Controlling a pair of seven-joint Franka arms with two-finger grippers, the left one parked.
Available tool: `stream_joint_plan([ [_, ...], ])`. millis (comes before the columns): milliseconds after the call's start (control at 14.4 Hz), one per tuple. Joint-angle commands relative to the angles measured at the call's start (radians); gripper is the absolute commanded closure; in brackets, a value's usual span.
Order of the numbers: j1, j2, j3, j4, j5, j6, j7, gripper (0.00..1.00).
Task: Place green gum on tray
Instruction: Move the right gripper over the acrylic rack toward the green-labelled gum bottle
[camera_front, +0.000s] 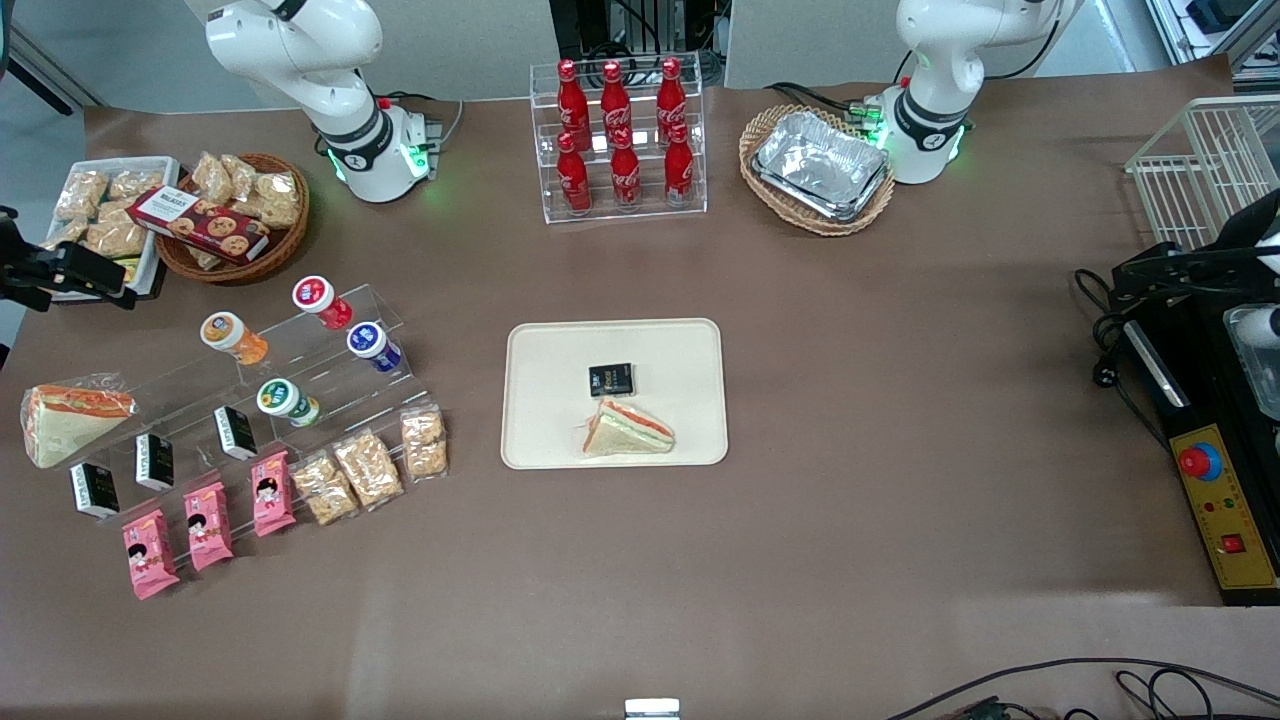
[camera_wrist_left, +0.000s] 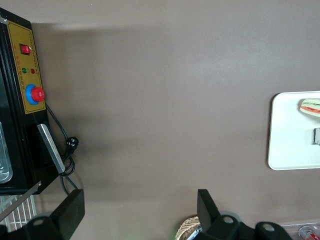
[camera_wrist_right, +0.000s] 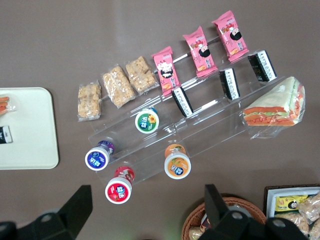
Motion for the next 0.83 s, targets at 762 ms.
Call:
stream_joint_plan([
  [762, 0.006, -0.002, 0.000, 0.022, 0.002, -0.040, -0.003, 0.00],
])
